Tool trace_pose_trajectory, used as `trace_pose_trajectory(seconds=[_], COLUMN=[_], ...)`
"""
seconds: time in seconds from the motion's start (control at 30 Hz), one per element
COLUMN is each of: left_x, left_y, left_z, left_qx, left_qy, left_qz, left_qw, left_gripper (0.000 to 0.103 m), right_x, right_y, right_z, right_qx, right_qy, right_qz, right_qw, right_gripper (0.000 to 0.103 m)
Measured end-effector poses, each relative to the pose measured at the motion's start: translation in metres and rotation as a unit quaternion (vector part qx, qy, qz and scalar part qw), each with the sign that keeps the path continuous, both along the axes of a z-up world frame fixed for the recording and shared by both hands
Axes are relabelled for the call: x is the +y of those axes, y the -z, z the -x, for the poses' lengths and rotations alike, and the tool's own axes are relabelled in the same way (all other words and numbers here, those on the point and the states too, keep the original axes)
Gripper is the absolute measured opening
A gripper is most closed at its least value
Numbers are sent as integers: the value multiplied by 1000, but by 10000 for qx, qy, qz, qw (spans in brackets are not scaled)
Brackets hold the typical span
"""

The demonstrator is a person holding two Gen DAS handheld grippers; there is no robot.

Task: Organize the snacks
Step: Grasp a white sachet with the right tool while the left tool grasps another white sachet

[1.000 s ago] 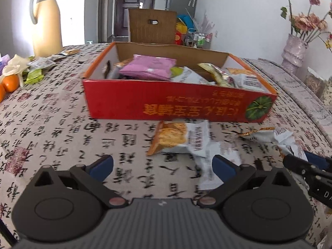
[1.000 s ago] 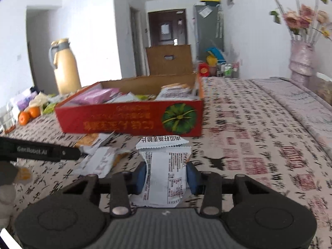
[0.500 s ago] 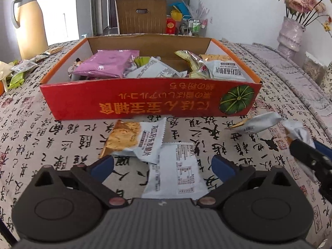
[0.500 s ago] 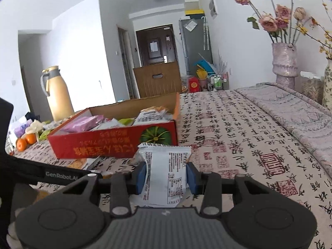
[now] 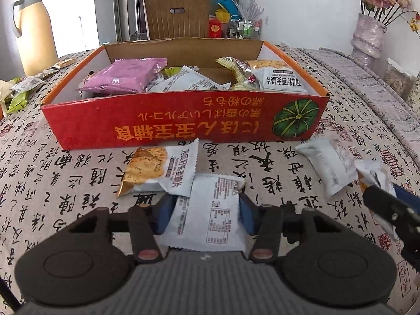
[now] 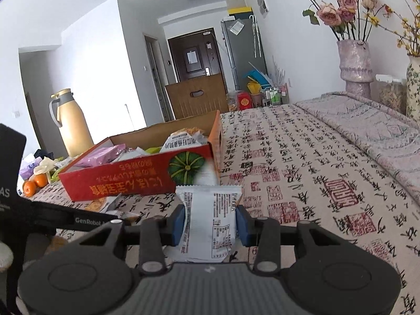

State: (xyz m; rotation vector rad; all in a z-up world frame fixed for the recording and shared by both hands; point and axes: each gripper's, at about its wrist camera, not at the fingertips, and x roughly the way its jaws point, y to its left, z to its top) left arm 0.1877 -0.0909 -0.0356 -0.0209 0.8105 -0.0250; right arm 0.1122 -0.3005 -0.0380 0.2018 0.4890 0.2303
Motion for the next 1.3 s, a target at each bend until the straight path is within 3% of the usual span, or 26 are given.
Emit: trace_pose_trajectory(seconds=[0.67, 0.93, 1.13, 1.3], left_x=[11, 18, 18, 16], left_y=[-23, -7, -1, 2], left_z=[37, 45, 49, 44], left_qx=[-412, -131, -67, -103], left_qy=[315, 401, 464, 417], left_qz=[159, 132, 141, 107], left_qw=[9985, 9990, 9988, 9990], left_gripper=[47, 47, 51, 69], right_x=[19, 29, 35, 38], right_y=[-5, -6, -2, -1], right_z=[15, 25, 30, 34], right_qx=[-8, 29, 109, 139], right_qy=[-64, -94, -115, -102], right_qz=[146, 239, 314, 365], right_qw=[9999, 9997, 9994, 9992], right_gripper=[40, 40, 40, 40])
